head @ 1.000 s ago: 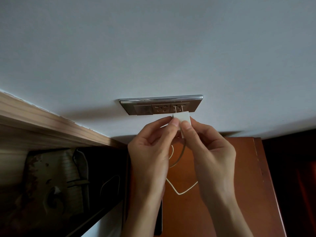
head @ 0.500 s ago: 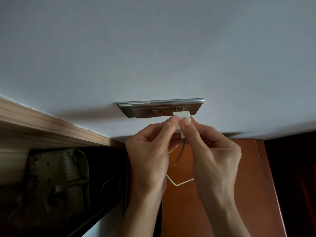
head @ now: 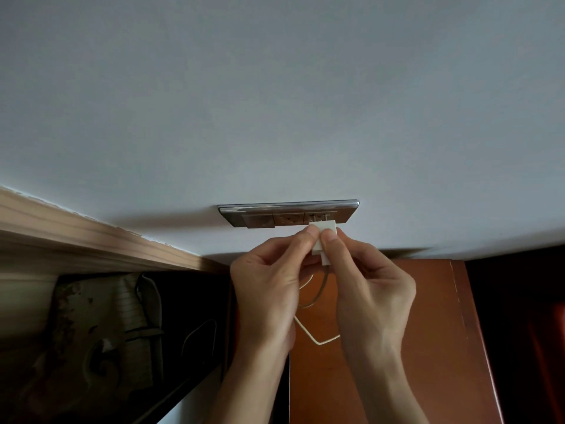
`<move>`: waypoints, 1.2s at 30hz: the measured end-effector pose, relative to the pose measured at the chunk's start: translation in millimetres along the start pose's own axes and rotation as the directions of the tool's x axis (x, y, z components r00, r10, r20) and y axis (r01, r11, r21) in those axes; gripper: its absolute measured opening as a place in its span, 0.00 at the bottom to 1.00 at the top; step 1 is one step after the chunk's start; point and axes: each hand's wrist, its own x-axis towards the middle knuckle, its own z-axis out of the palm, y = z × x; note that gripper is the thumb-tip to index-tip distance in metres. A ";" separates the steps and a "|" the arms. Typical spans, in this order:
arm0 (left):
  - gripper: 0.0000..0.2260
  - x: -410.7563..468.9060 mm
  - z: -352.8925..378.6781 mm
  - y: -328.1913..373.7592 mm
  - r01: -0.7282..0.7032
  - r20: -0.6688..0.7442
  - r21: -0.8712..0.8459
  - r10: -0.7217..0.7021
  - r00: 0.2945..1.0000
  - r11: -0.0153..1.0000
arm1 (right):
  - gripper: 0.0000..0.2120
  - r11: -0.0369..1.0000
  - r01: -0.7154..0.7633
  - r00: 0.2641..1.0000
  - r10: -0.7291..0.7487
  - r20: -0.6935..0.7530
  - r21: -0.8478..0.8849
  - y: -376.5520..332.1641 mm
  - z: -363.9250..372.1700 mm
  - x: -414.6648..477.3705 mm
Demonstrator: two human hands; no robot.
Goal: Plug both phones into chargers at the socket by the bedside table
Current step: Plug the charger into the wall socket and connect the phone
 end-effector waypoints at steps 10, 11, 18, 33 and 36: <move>0.06 3.2 -3.9 -3.9 -0.008 0.012 0.024 0.007 1.000 1.000 | 0.04 0.999 -0.010 0.998 0.012 -0.057 0.034 1.5 5.7 -3.7; 0.06 2.0 -4.9 -5.7 -0.021 0.008 0.020 0.021 1.000 1.000 | 0.03 0.999 -0.016 0.997 0.019 -0.069 0.050 2.8 6.5 -4.6; 0.06 13.4 0.3 1.8 0.004 -0.003 0.011 -0.004 1.000 1.000 | 0.04 0.998 -0.015 0.998 0.018 -0.053 0.060 -0.1 12.6 3.5; 0.07 16.4 -9.0 -13.4 -0.071 0.060 0.023 0.069 0.996 0.997 | 0.07 1.000 0.027 0.998 -0.026 0.058 -0.004 8.8 1.1 11.3; 0.11 12.1 -18.1 -21.5 -0.058 0.096 0.041 0.054 0.994 0.997 | 0.10 1.000 0.019 0.992 -0.018 0.124 -0.007 13.2 -6.9 9.3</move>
